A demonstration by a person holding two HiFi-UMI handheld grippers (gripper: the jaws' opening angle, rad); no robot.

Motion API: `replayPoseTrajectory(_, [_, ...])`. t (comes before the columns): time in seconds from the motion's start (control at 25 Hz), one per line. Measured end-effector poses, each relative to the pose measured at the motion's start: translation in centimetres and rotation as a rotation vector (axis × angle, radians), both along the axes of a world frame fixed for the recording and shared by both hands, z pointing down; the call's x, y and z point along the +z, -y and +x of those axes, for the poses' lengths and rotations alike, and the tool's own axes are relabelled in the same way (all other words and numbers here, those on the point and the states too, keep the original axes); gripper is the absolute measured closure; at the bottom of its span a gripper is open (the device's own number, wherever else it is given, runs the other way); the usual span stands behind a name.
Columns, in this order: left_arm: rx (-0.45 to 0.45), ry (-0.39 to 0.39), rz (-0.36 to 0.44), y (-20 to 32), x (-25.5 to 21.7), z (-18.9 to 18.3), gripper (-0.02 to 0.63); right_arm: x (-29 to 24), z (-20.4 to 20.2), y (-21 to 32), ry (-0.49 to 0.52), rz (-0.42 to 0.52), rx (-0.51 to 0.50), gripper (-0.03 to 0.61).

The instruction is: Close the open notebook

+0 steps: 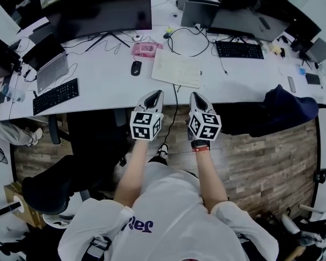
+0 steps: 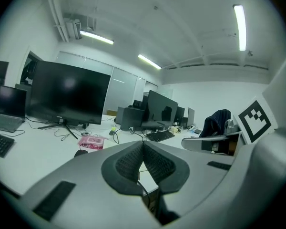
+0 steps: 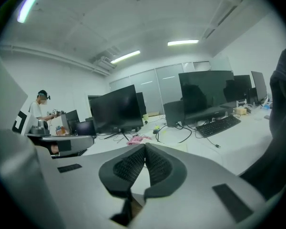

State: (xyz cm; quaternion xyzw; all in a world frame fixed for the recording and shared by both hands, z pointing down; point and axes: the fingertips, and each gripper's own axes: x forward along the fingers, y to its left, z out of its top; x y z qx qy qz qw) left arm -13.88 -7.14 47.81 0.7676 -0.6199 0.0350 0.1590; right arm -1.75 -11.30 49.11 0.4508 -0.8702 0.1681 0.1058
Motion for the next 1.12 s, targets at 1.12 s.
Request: replayPoseTrajectory(1.12, [-0.229,-0.12,-0.269,13.6,14.7,-8.0,0.472,8.9,-5.5,11.6,-0.072,-0.165,-0.201,0.569])
